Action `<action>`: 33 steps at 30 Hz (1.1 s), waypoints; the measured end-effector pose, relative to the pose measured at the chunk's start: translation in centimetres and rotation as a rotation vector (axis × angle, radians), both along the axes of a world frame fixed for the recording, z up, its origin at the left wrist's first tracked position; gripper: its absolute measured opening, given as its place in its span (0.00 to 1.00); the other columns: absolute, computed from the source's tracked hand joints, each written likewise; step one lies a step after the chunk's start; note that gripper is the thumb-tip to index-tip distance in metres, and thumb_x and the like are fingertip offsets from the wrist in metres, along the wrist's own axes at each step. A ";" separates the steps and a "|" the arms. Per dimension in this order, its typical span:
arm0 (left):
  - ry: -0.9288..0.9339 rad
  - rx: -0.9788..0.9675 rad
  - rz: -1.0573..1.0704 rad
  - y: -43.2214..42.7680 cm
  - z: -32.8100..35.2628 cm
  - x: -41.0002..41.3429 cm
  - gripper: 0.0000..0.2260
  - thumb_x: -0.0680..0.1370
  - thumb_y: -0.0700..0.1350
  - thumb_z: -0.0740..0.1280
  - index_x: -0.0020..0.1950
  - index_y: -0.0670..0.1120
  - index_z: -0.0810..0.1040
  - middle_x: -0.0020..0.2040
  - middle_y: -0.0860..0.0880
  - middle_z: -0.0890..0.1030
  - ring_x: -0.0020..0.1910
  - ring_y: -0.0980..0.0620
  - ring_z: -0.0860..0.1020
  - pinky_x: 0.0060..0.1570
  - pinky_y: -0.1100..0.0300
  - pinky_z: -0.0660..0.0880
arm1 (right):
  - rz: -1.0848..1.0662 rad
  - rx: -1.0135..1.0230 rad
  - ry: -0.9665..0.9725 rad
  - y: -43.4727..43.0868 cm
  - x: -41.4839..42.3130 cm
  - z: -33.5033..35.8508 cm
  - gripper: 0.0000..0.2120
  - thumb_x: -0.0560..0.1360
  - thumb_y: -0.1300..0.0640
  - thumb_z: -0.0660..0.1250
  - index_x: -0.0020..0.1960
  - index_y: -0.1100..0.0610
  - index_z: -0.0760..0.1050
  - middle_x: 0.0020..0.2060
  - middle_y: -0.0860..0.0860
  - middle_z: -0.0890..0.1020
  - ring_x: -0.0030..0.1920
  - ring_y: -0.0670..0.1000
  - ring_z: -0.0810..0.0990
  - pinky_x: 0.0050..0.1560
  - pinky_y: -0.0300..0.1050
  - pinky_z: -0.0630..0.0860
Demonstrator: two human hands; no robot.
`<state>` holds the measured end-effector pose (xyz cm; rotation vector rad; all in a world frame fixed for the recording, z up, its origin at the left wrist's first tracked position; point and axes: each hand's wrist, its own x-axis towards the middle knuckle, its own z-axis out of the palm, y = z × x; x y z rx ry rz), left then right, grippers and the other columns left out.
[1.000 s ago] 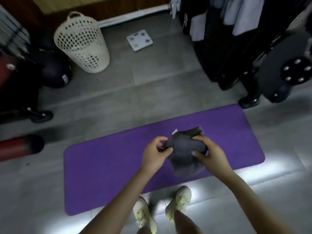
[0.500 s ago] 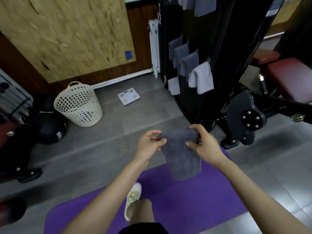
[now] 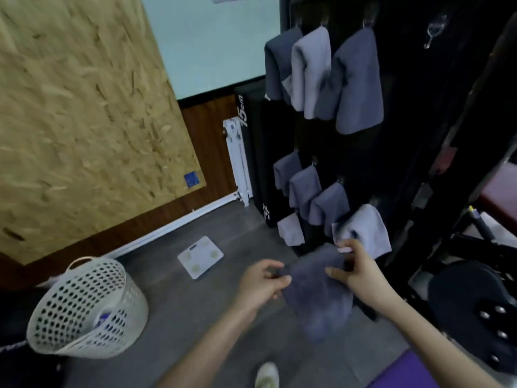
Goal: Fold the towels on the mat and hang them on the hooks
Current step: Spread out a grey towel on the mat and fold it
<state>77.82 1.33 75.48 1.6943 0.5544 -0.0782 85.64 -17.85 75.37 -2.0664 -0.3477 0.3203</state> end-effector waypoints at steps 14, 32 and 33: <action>-0.527 0.569 -0.555 6.3 11.0 26.0 0.15 0.79 0.50 0.61 0.64 0.49 0.73 0.61 0.51 0.75 0.59 0.55 0.74 0.59 0.61 0.71 | 0.061 -0.222 -0.255 5.7 20.3 14.4 0.12 0.73 0.62 0.69 0.49 0.45 0.78 0.45 0.44 0.83 0.49 0.46 0.80 0.56 0.53 0.76; -0.731 -0.140 -0.451 -10.8 21.8 42.1 0.09 0.76 0.49 0.65 0.54 0.53 0.70 0.50 0.43 0.79 0.50 0.47 0.80 0.52 0.49 0.77 | -0.339 -0.214 -0.479 -5.8 31.1 29.0 0.08 0.70 0.61 0.71 0.43 0.49 0.77 0.39 0.50 0.83 0.44 0.54 0.82 0.51 0.52 0.78; -0.730 -0.124 -0.444 -11.3 22.1 42.8 0.08 0.76 0.49 0.65 0.53 0.53 0.70 0.50 0.42 0.79 0.49 0.46 0.80 0.52 0.48 0.77 | -0.379 -0.295 -0.551 -6.0 31.3 29.0 0.07 0.70 0.60 0.71 0.44 0.48 0.77 0.39 0.47 0.82 0.45 0.51 0.81 0.50 0.49 0.77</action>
